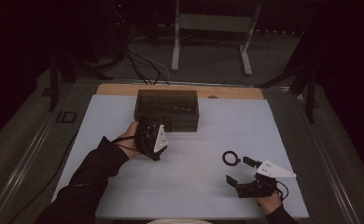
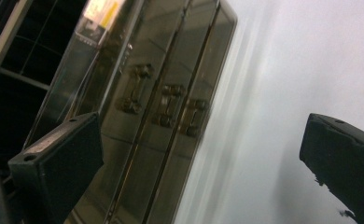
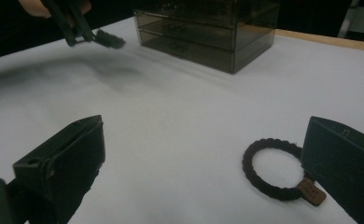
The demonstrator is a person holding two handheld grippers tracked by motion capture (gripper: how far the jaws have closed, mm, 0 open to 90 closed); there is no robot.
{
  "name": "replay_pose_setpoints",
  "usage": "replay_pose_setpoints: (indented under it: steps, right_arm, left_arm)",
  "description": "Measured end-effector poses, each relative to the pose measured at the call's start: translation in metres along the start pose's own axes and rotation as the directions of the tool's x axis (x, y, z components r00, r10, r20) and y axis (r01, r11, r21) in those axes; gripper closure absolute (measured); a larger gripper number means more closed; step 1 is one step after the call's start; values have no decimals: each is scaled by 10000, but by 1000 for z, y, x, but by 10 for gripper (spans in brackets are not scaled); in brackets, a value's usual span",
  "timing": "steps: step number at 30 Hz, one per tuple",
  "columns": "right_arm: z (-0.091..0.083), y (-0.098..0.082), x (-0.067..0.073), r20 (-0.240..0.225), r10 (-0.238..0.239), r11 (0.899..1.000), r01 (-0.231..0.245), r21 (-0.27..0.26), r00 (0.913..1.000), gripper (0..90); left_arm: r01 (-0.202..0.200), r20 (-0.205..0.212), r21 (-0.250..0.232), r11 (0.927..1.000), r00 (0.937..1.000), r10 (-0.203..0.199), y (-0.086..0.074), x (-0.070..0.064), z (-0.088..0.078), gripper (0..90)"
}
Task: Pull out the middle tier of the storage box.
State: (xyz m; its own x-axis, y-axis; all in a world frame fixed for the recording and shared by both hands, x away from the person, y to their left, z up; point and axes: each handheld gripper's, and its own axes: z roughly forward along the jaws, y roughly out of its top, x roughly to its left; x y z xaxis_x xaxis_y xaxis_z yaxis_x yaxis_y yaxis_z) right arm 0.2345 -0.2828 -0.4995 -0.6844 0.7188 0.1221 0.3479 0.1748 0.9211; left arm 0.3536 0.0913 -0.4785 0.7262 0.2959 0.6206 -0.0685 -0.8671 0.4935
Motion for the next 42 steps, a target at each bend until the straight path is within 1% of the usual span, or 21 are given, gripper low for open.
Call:
replay_pose_setpoints:
  steps: [9,11,13,15,16,17,19,20,21,22,25,27,28,30,32,35,37,38,39,41,42]
  right_arm:
    - [-1,0,-1,0,29,10000,-29,-38,10000,0]
    - [-1,1,0,-71,126,9999,-127,-92,9999,0]
    - [-1,1,0,-87,150,9998,-151,-94,9998,0]
    - [-1,1,-1,-70,140,9999,-140,-59,9999,0]
    - [-1,0,-1,-55,120,9999,-120,-39,9999,0]
    - [-1,0,-1,-39,72,10000,-72,-23,10000,0]
    - [0,0,-1,-28,42,10000,-42,-1,10000,0]
    - [0,0,0,-30,2,10000,-2,25,10000,0]
    - [0,0,0,-31,-27,10000,27,25,10000,0]
    - [0,0,0,-31,-27,10000,27,25,10000,0]
    - [0,0,1,6,-84,9999,84,94,10000,0]
    - [1,0,1,39,-87,9999,86,121,10000,0]
    - [1,0,1,39,-87,9999,86,121,10000,0]
    - [1,0,1,41,-82,9999,82,119,10000,0]
    - [0,0,1,25,-59,9999,59,99,10000,0]
    - [1,0,1,50,-95,9999,95,145,9999,0]
    - [1,0,1,32,-107,9998,106,143,9999,0]
    - [1,0,1,26,-110,9998,109,143,9999,0]
    - [1,0,1,14,-100,9999,100,141,9999,0]
    - [1,0,1,18,-97,9999,97,137,10000,0]
    - [1,0,1,24,-96,9999,95,136,10000,0]
  left_arm:
    - [-895,-736,694,9936,9928,946,3,-8,5,48]
    - [-1385,-936,1078,9845,9844,1488,3,-13,9,55]
    - [-1431,-961,1097,9836,9834,1538,3,-14,10,63]
    - [-2007,-1065,1516,9679,9702,2178,5,-18,12,68]
    - [-2007,-1065,1516,9679,9702,2178,5,-18,12,71]
    - [-2305,-1189,1593,9599,9608,2504,6,-22,13,75]
    - [-2362,-1199,1629,9580,9590,2569,6,-24,13,82]
    - [-2606,-1402,1674,9508,9484,2846,7,-26,14,96]
    - [-2671,-1568,1707,9484,9429,2938,7,-28,14,119]
    - [-2671,-1568,1707,9484,9429,2938,7,-28,14,143]
    - [-2842,-1793,1839,9410,9315,3164,7,-29,16,171]
    - [-3015,-1824,2128,9294,9222,3409,6,-31,19,174]
    - [-3015,-1824,2128,9294,9222,3409,6,-31,19,177]
    - [-3277,-1983,2449,9125,9043,3780,3,-34,24,214]
    - [-3263,-2173,2584,9093,8975,3838,1,-37,28,247]
    - [-3466,-2485,2871,8930,8734,4188,1,-39,31,286]
    - [-3489,-2586,2853,8927,8688,4223,1,-41,32,337]
    - [-3546,-2655,2896,8890,8626,4306,2,-41,33,346]
    - [-3537,-2666,2897,8894,8626,4299,2,-42,34,365]
    - [-3637,-2813,2935,8841,8510,4434,2,-42,36,411]
    - [-3649,-2829,2907,8845,8503,4438,2,-42,37,434]
